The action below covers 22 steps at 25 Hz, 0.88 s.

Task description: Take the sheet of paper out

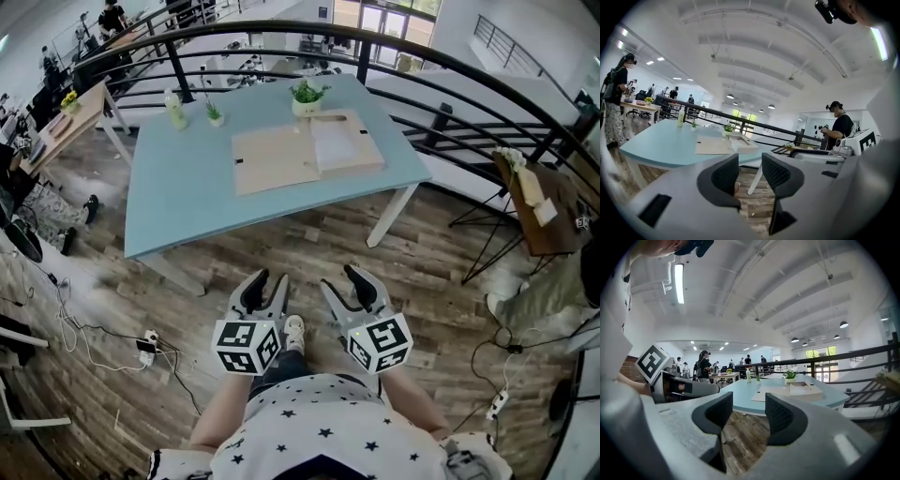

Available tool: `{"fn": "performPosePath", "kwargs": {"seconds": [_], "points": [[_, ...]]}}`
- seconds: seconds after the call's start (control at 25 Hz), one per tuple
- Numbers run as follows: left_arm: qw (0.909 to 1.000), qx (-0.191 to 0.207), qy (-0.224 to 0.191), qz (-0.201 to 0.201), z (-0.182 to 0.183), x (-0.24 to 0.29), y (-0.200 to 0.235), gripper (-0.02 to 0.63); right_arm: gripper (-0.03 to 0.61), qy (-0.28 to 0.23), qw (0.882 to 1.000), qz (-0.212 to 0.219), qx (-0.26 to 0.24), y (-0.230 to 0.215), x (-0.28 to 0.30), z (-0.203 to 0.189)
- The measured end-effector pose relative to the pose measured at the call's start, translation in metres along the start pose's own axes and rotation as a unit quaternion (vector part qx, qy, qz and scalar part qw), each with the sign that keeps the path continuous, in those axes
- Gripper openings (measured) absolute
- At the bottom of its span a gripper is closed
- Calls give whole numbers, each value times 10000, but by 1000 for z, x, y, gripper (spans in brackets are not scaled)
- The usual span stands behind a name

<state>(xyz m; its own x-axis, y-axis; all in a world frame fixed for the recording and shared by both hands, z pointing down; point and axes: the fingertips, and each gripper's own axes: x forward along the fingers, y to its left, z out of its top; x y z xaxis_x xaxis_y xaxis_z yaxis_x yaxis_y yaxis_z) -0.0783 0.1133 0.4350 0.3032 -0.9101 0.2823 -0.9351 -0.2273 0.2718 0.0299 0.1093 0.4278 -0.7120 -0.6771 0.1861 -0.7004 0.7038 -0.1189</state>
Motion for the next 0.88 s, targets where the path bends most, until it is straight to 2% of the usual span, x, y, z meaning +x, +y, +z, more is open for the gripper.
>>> {"fn": "performPosePath", "kwargs": {"seconds": [0.56,0.88], "points": [[9991,46,160,-393,62,117,58,149,201,-18,9995,-320,46,-68,114,44],[9978,96,234,-616,81,170,83,149,201,-83,9983,-566,124,-101,162,56]]}}
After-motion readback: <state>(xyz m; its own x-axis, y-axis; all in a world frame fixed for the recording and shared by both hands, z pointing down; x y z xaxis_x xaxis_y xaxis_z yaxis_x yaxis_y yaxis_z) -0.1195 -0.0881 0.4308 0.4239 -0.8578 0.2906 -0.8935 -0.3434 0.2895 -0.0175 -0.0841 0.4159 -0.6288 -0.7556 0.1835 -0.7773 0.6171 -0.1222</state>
